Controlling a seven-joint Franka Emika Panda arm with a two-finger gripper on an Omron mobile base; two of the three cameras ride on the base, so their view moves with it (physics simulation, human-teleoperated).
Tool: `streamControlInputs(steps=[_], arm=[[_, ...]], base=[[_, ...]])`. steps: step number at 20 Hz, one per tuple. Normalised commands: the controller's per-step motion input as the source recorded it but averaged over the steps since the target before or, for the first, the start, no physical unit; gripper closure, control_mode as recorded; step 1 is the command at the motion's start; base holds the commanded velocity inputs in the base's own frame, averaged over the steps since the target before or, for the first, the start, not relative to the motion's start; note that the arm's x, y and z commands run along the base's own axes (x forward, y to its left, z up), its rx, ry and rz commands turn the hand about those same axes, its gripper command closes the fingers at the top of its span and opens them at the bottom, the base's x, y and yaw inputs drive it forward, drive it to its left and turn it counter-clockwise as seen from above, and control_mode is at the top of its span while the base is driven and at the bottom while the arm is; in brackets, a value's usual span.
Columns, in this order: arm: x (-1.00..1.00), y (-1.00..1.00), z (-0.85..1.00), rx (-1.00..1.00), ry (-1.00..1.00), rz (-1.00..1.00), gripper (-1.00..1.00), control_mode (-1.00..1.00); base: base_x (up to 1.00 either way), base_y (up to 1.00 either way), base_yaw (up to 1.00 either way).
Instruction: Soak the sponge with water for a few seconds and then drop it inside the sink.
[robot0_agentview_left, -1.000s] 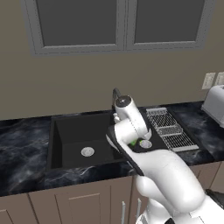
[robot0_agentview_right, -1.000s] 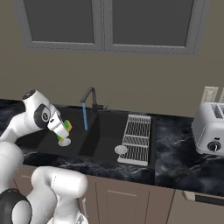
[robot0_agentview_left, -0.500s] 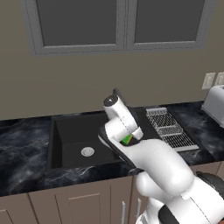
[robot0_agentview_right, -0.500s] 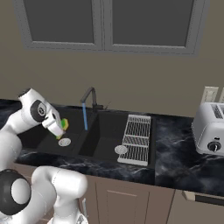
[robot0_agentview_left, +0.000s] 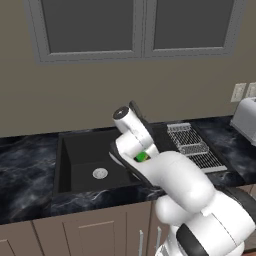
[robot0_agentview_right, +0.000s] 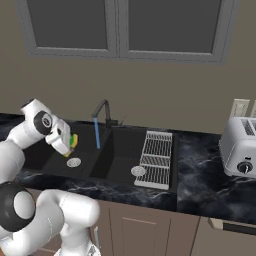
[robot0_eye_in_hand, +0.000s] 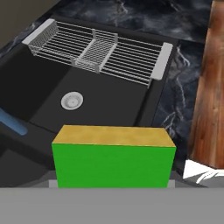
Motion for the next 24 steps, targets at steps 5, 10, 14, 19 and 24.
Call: streamControlInputs(steps=[5,10,14,19,24], arm=[[0.37,0.0,0.0,0.0,0.0,-0.02,1.0,-1.0],[0.32,0.0,-0.01,0.0,0.0,0.0,1.0,-1.0],[0.32,0.0,-0.09,0.0,0.0,0.0,1.0,-1.0],[0.43,0.0,-0.14,0.0,0.0,0.0,1.0,-1.0],[0.47,0.0,-0.2,0.0,0.0,0.0,1.0,-1.0]], base=[[0.0,0.0,0.0],[0.0,0.0,0.0],[0.0,0.0,0.0],[0.0,0.0,0.0],[0.0,0.0,0.0]])
